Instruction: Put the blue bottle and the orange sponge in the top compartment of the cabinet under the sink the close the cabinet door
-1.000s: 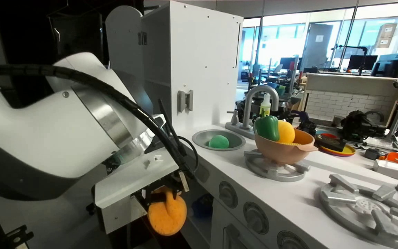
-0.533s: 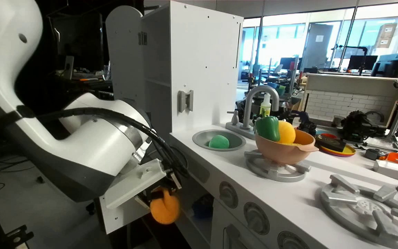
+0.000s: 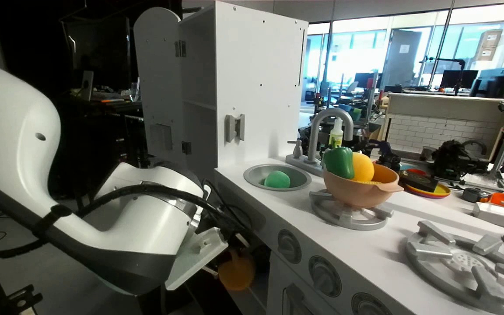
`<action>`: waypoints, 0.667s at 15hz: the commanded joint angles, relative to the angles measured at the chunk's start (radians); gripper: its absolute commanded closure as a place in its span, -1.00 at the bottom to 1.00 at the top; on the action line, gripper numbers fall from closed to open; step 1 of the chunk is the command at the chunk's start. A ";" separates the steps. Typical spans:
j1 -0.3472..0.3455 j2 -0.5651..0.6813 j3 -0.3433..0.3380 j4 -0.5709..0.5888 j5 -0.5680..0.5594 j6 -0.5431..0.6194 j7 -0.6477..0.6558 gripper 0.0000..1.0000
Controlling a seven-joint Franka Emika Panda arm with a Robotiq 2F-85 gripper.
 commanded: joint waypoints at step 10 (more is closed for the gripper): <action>0.063 0.020 0.073 -0.079 0.790 0.031 -0.635 1.00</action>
